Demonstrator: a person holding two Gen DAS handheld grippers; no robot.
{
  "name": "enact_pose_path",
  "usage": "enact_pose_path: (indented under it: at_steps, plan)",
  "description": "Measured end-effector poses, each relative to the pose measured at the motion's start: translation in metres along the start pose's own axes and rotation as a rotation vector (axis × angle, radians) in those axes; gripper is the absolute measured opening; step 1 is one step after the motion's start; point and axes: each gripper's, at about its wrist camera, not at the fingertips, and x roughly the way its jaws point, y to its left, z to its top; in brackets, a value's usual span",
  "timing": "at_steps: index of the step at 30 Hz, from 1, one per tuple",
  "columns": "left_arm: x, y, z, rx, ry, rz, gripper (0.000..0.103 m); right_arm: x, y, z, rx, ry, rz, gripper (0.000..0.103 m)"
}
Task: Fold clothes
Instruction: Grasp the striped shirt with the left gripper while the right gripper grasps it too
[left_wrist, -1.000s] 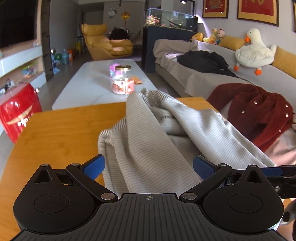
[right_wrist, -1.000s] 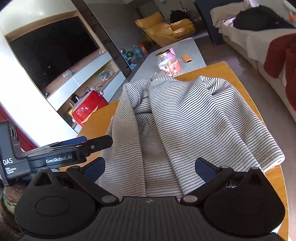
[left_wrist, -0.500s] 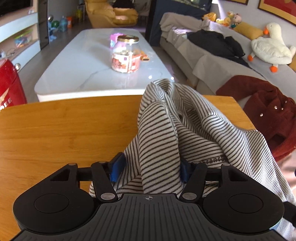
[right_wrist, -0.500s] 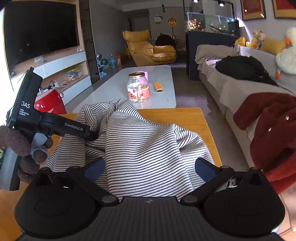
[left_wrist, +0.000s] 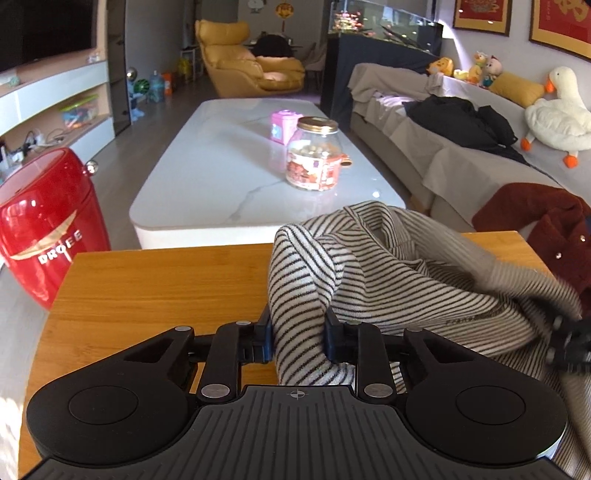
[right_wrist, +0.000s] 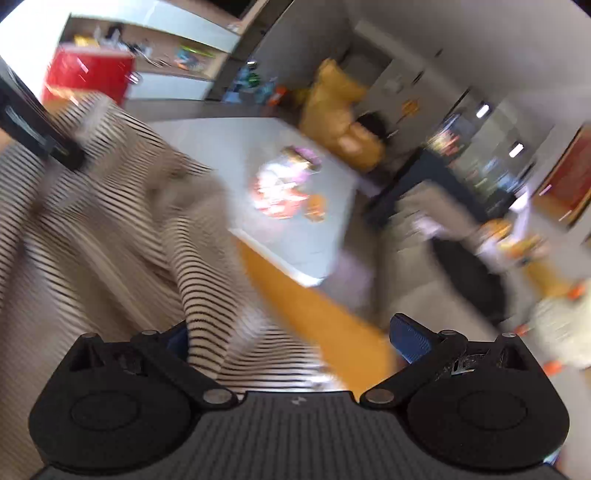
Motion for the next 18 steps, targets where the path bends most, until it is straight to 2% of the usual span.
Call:
enact_pose_path:
  at_steps: [1,2,7,11,15,17,18]
  plan:
    - [0.000,0.004,0.000,-0.002,-0.001,0.007,0.028,0.011,-0.005,-0.001,-0.012,0.004,-0.110,0.103]
    - [-0.001,0.008,0.000,-0.003,-0.002,0.014,0.028,0.021,-0.013,-0.003,0.022,0.030,-0.140,0.103]
    - [-0.002,0.028,0.001,-0.012,-0.008,0.048,0.029,0.059,-0.049,-0.011,0.226,0.159,-0.148,0.103]
    - [-0.012,0.035,-0.006,-0.014,-0.005,0.065,0.030,0.035,-0.053,-0.022,0.235,0.120,-0.208,0.103]
    - [-0.036,0.044,-0.020,-0.018,-0.004,0.092,0.029,0.000,-0.079,-0.053,0.319,0.129,-0.245,0.103]
    - [-0.045,0.053,-0.022,-0.030,-0.005,0.114,0.034,-0.013,-0.095,-0.069,0.348,0.144,-0.280,0.103]
    - [-0.049,0.057,-0.023,-0.037,-0.006,0.125,0.036,-0.018,-0.100,-0.073,0.364,0.144,-0.266,0.103]
